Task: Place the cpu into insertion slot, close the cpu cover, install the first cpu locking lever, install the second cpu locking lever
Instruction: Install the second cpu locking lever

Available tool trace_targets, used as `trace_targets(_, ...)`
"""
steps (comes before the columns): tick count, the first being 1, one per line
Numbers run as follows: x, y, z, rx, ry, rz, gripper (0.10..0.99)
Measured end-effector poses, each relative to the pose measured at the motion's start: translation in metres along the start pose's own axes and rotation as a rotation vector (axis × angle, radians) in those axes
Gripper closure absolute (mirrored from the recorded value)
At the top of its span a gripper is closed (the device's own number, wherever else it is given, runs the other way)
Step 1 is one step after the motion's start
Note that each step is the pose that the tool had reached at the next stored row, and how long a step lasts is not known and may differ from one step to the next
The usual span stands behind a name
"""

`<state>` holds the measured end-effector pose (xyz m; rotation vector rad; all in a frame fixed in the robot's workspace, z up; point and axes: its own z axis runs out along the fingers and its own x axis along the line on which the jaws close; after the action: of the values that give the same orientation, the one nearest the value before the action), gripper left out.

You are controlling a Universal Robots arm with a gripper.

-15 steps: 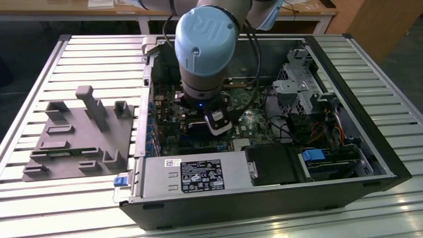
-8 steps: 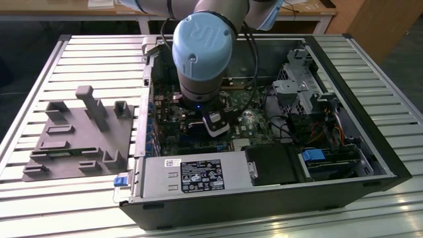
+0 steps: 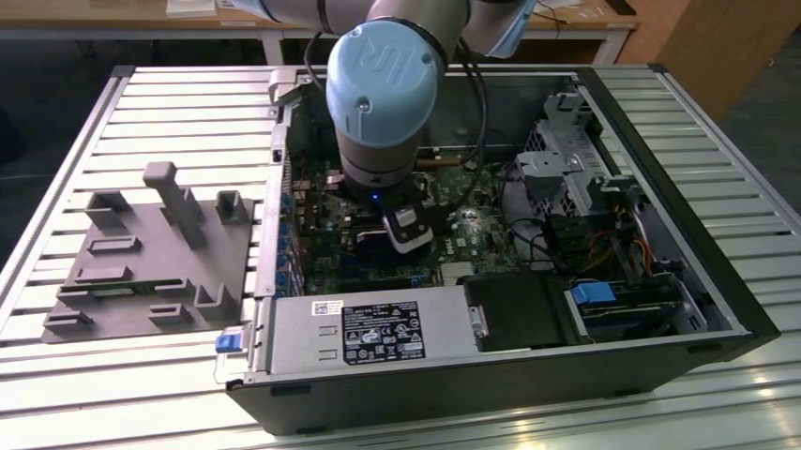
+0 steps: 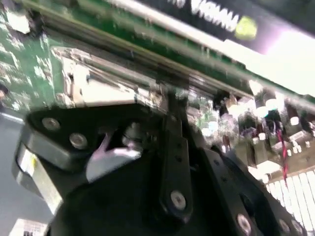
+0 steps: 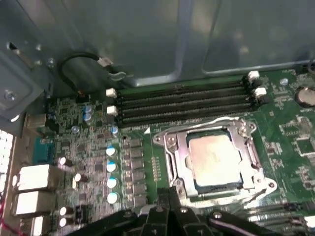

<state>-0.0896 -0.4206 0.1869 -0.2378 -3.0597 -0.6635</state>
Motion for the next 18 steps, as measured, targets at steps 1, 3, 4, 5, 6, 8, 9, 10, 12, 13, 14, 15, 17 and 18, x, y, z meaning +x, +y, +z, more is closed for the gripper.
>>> trace_targets(1,0.0000,0.0002,0.0004,0.000,0.0000,0.000,0.984)
trace_targets(3,0.0001,0.0005,0.0004,0.001,0.0002,0.000,0.984)
trace_targets(4,0.0001,0.0006,0.0002,0.001,0.0003,0.000,0.984)
trace_targets(5,0.0001,0.0012,-0.0007,0.001,0.0001,0.000,0.984)
trace_targets(6,0.0002,0.0023,-0.0029,0.001,0.0000,0.000,0.984)
trace_targets(8,0.0006,0.0059,-0.0104,0.001,0.0001,0.000,0.984)
trace_targets(9,0.0007,0.0081,-0.0148,0.001,0.0000,0.000,0.984)
trace_targets(10,0.0009,0.0100,-0.0187,0.002,0.0000,0.000,0.984)
trace_targets(12,0.0012,0.0126,-0.0243,0.008,-0.0010,0.000,0.984)
trace_targets(13,0.0012,0.0135,-0.0258,0.015,-0.0023,0.000,0.984)
trace_targets(14,0.0012,0.0139,-0.0269,0.025,-0.0040,0.000,0.984)
trace_targets(15,0.0013,0.0145,-0.0282,0.036,-0.0057,0.000,0.984)
trace_targets(17,0.0014,0.0164,-0.0324,0.050,-0.0081,0.000,0.984)
trace_targets(18,0.0015,0.0178,-0.0351,0.054,-0.0087,0.001,0.984)
